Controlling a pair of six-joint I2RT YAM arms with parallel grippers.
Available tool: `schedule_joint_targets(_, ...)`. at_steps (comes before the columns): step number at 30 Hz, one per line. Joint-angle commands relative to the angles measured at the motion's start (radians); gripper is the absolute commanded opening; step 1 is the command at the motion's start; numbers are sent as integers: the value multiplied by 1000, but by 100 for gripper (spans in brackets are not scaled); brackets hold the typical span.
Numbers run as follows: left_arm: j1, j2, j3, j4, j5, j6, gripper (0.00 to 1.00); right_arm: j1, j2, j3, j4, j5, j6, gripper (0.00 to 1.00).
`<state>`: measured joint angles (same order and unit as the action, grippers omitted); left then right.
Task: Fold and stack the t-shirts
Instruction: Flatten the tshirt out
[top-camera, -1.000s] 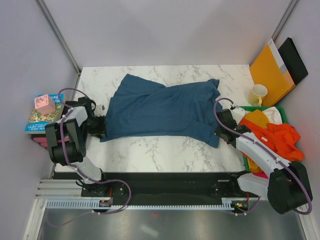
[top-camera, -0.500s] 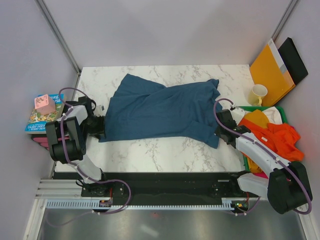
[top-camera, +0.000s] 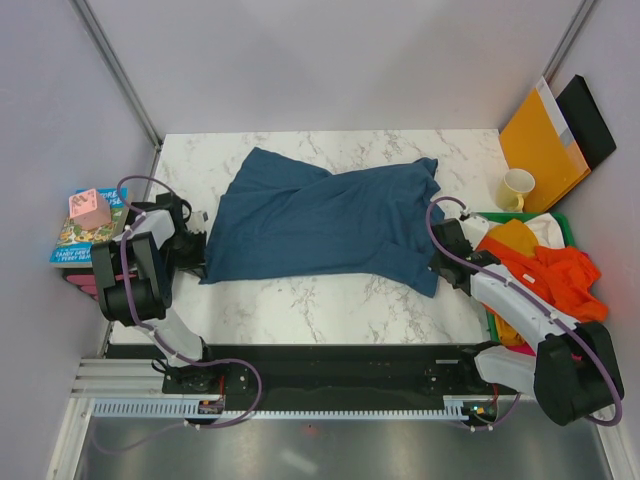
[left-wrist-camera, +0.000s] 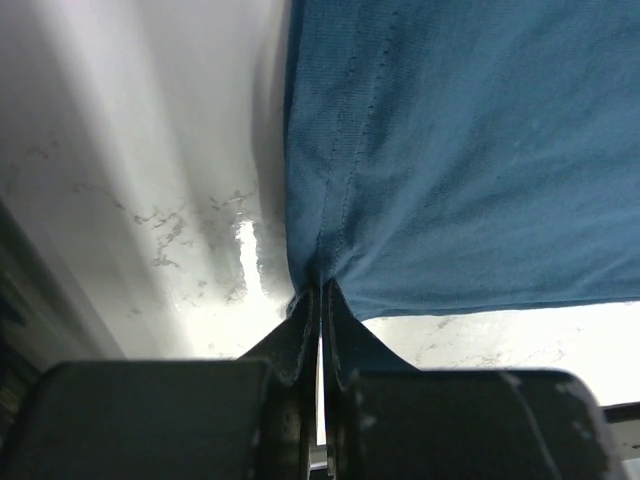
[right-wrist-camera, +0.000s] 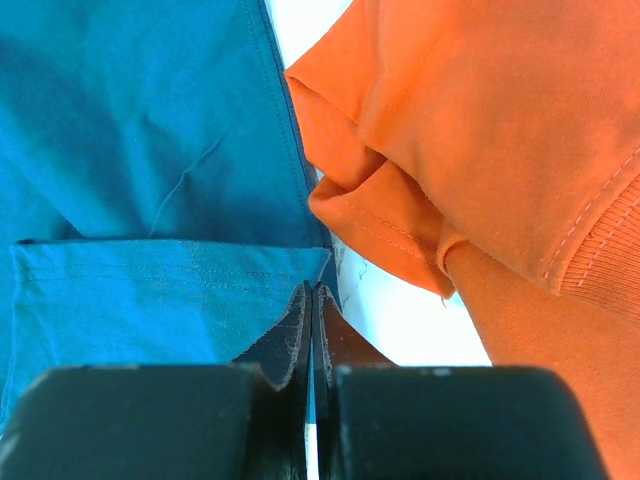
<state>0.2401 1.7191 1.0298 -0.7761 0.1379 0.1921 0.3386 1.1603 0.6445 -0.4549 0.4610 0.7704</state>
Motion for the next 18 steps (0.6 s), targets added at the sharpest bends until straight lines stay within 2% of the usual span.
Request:
schedule_joint_targets(1, -2, -64, -7, -2, 127, 38, 2, 4, -10, 12, 30, 1, -8, 0)
schedule_joint_targets(6, -4, -205, 73, -12, 323, 0, 2, 5, -51, 92, 19, 16, -108, 0)
schedule_joint_targets(18, -4, -412, 403, -86, 454, -106, 2, 4, -100, 506, -148, 110, -307, 0)
